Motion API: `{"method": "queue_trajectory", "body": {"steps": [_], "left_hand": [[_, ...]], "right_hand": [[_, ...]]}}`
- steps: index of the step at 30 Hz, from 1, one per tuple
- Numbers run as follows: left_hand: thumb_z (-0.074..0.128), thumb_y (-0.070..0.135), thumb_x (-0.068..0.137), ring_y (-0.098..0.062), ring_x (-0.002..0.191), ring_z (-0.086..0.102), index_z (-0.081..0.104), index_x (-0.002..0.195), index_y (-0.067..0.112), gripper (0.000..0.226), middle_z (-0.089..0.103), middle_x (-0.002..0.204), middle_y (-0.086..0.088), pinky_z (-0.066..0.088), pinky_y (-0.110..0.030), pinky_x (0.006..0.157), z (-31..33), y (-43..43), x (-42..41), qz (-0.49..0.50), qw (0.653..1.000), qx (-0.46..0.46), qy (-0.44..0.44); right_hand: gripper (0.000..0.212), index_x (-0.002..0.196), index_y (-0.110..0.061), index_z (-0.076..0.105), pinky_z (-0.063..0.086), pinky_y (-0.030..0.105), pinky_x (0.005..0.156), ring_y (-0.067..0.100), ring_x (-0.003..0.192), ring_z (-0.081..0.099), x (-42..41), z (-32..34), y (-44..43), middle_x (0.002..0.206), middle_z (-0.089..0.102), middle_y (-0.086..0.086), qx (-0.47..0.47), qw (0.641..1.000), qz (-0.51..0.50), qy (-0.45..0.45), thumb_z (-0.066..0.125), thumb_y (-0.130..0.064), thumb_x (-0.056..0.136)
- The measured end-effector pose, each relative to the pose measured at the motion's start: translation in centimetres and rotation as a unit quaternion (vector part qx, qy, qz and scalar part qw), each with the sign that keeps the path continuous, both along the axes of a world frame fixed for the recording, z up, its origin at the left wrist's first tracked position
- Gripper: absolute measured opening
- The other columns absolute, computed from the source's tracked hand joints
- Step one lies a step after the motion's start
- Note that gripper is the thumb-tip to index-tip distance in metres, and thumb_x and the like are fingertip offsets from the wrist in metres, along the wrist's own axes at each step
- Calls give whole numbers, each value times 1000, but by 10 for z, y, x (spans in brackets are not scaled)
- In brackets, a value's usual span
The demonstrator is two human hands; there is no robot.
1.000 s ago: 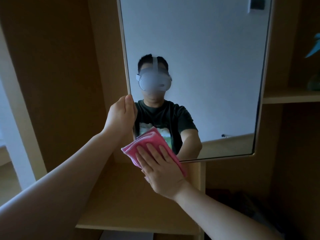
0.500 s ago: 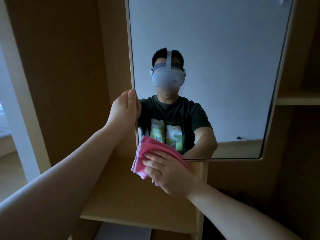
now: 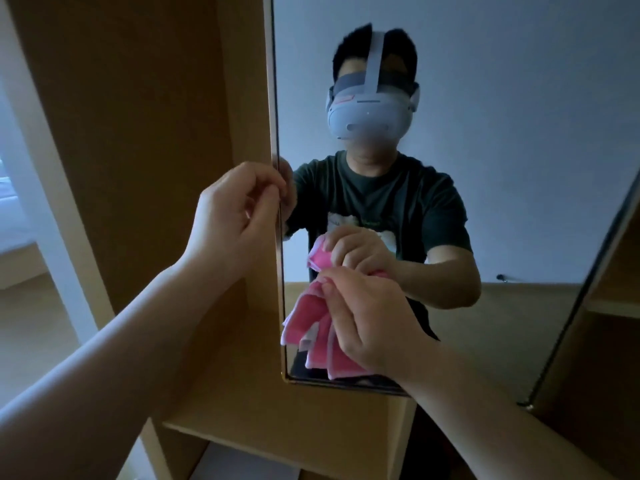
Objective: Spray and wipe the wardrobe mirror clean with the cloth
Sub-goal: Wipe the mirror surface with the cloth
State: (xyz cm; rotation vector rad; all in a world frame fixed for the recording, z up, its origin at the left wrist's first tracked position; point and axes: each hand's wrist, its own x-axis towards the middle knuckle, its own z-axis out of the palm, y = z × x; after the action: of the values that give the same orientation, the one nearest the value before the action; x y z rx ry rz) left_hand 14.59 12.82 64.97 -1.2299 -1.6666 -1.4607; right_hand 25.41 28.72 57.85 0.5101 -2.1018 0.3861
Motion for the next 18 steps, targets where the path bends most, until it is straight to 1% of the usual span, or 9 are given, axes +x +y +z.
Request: {"method": "queue_trajectory", "body": {"steps": [1,2,3,6,9,11,14,15,18], "left_hand": [[46,3,92,-23,85,69,59,94,12,16,68,95,-11,57,-44,71,20,-1,3,2,999,-16,29],[47,2,91,-19,81,68,60,94,10,16,68,90,-9,57,-38,68,40,-3,7,10,998,-31,56],[48,1,91,-17,75,66,60,93,8,14,67,86,-7,55,-37,64,61,-4,11,17,996,-43,71],[49,8,91,-28,68,63,60,98,5,14,64,80,-10,51,-46,57,126,-8,22,-27,995,-93,35],[54,10,87,-29,74,63,57,106,0,22,62,85,-12,52,-50,62,191,-9,36,-126,981,-150,2],[62,4,85,-28,81,65,55,110,-2,27,63,92,-12,54,-48,68,234,-8,46,-162,969,-188,-10],[68,-5,80,-22,89,67,56,114,2,36,66,99,-5,56,-43,74,290,1,63,-142,966,-216,3],[68,-3,81,-19,90,68,56,115,5,37,66,100,-2,56,-41,75,307,4,68,-128,968,-217,15],[71,5,83,-10,94,66,59,118,12,38,67,104,3,57,-33,77,346,10,82,-92,971,-214,56]], "right_hand": [[35,90,-10,63,38,14,54,-3,55,41,1,23,0,71,49,-17,-19,1000,-1,-9,35,-27,103],[35,91,-9,64,39,14,53,-2,54,42,3,47,-1,70,50,-15,-36,999,-2,-19,36,-27,103],[36,93,-7,65,39,14,52,-2,54,45,4,71,-1,68,53,-13,-52,998,-3,-30,36,-27,102],[36,102,-6,61,35,10,52,-3,52,47,8,148,-2,68,54,-15,-114,992,9,-57,34,-29,101],[33,104,-11,53,35,12,49,4,49,51,13,226,-1,62,48,-17,-167,982,48,-78,32,-37,101],[32,104,-14,49,35,14,47,6,48,51,18,275,1,58,47,-15,-187,976,76,-83,32,-41,101],[37,106,-19,45,43,25,47,12,53,55,27,340,6,64,53,-7,-194,972,101,-83,30,-52,100],[39,107,-21,45,46,25,50,12,58,58,30,359,9,69,55,-7,-193,972,110,-81,29,-56,99],[42,111,-25,43,49,17,60,8,73,63,43,400,16,82,57,-13,-196,966,143,-94,28,-62,96]]}}
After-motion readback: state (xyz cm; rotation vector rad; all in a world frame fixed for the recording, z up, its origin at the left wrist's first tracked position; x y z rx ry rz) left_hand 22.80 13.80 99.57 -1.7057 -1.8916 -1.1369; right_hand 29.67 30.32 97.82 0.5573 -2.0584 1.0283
